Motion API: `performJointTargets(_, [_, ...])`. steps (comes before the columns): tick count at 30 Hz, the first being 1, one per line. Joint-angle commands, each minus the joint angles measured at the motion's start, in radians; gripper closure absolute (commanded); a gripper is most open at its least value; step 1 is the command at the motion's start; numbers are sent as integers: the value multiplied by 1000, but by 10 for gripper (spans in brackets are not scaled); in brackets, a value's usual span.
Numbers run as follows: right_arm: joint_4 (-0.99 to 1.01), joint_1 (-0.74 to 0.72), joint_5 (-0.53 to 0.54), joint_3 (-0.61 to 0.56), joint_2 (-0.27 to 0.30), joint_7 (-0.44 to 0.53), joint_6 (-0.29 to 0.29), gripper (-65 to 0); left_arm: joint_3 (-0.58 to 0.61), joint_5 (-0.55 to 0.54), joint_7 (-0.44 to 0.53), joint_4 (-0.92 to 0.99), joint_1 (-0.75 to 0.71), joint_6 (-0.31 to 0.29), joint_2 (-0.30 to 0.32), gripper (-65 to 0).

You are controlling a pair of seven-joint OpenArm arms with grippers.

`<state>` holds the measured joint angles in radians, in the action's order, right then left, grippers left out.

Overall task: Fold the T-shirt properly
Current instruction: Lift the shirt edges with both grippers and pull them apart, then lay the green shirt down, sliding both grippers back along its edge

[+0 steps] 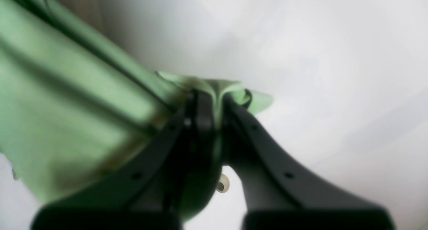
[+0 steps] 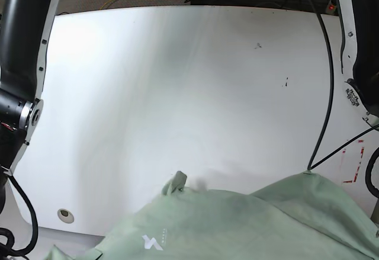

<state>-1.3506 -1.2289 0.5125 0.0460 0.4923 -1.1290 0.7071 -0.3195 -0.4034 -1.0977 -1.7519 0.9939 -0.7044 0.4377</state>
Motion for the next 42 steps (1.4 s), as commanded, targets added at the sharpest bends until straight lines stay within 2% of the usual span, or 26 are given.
performJointTargets(1, [-7, -19, -24, 7, 12, -26, -9, 0, 35, 18, 32, 5, 1, 6, 33, 0])
performJointTargets(4, [-16, 59, -19, 19, 13, -29, -9, 0, 36, 18, 34, -1, -59, 6, 37, 0])
performJointTargets(11, [-149, 344, 53, 140, 7, -30, -9, 0, 36, 18, 34, -78, -244, 6, 33, 0])
performJointTargets(14, [-197, 475, 68, 200, -17, -32, -9, 0, 36, 18, 34, -113, -336, 6, 33, 0])
performJointTargets(19, [-297, 708, 70, 272, -34, -33, -9, 0, 36, 16, 34, -196, -524, 6, 33, 0])
performJointTargets(24, [-356, 938, 133, 364, -74, -33, -9, 0, 32, 11, 34, -245, -729, 6, 31, 0])
performJointTargets(28, [-375, 1089, 148, 391, -77, -33, -9, 0, -50, -70, 34, -244, -901, 6, 31, 0])
performJointTargets(33, [-375, 1201, 148, 409, -108, -32, -9, 0, -100, -122, 34, -240, -1047, 6, 31, 0])
performJointTargets(42, [-362, 1345, 145, 515, -175, -36, -9, 0, -114, -116, 34, -216, -1266, 6, 34, 0])
